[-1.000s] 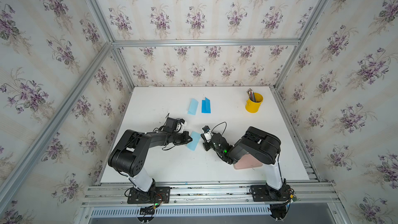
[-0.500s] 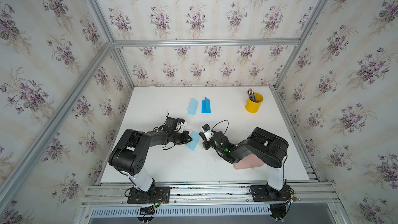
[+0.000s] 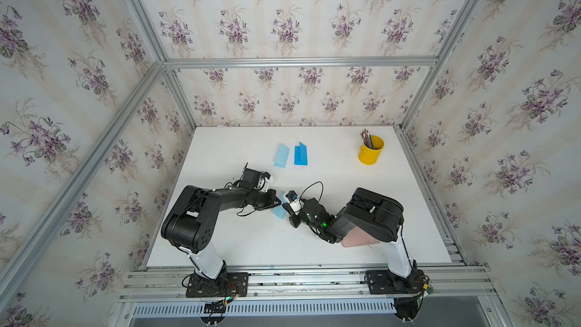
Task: Fold the square paper along the opposite sides
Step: Smooth out the paper at the center of the board.
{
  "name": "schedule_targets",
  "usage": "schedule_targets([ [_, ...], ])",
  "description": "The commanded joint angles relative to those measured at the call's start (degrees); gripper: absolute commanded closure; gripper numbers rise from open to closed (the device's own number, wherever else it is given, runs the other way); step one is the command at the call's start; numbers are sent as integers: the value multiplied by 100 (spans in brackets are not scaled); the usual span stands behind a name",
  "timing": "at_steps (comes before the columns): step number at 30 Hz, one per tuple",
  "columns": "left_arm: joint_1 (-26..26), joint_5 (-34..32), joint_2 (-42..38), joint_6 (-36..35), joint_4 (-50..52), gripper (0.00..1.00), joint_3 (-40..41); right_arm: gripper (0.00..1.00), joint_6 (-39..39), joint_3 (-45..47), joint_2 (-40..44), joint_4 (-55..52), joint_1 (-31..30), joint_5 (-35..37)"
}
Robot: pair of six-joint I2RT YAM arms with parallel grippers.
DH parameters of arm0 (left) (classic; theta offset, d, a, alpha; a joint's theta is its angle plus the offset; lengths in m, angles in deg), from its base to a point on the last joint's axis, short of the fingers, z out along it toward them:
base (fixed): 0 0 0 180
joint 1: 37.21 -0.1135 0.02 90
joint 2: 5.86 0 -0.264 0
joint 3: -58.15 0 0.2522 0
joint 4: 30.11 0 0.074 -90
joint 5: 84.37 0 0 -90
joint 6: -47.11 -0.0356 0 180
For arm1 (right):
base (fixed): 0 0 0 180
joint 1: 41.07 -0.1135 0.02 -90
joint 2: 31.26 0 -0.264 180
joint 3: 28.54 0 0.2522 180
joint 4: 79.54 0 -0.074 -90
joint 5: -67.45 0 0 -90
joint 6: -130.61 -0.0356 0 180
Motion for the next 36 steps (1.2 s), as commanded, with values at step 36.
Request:
schedule_targets([
  [36,-234,-1163,159,-219,829,100,54,100,883,97,-100,-352,-738,-106],
])
